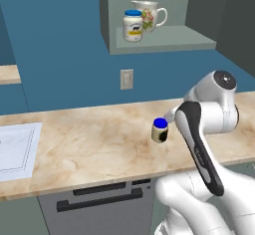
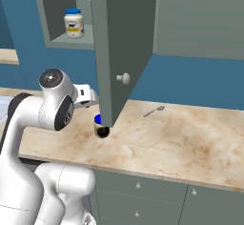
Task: Pick the mayonnaise and mayonnaise from the counter and place them in the cabinet.
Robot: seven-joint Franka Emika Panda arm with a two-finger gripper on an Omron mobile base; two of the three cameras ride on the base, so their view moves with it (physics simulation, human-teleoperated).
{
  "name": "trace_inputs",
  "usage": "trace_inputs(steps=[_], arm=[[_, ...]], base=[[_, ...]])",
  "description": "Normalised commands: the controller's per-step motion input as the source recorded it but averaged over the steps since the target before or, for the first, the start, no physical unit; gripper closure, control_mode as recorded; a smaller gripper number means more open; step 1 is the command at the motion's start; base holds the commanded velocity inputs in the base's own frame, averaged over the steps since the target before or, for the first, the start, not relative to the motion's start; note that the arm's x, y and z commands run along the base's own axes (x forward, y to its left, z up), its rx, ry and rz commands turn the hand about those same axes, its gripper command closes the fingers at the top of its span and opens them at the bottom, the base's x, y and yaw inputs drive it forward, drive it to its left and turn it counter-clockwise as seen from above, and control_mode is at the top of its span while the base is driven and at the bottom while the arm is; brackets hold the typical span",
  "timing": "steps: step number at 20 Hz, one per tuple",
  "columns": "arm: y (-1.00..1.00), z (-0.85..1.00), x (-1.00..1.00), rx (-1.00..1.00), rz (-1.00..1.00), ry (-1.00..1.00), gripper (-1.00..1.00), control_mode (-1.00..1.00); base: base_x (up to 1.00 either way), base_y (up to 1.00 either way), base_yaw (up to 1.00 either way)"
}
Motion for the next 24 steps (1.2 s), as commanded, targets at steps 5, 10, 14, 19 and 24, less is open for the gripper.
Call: trace_inputs(steps=[5, 10, 14, 19, 24], arm=[[0.02, -0.40, 0.02, 0.00, 0.00, 0.08, -1.00, -1.00], [0.00, -0.37, 0.00, 0.00, 0.00, 0.01, -1.00, -1.00], [0.00, -0.33, 0.00, 0.00, 0.00, 0.00, -1.00, -1.00], [0.00, -0.21, 0.03, 0.00, 0.00, -0.01, -1.00, -1.00], [0.00, -0.10, 0.12, 0.00, -0.01, -0.03, -1.00, -1.00]], base=[[0.00, 0.00, 0.00], [0.00, 0.00, 0.00], [0.00, 0.00, 0.00], [0.00, 0.00, 0.00], [0.00, 0.00, 0.00]])
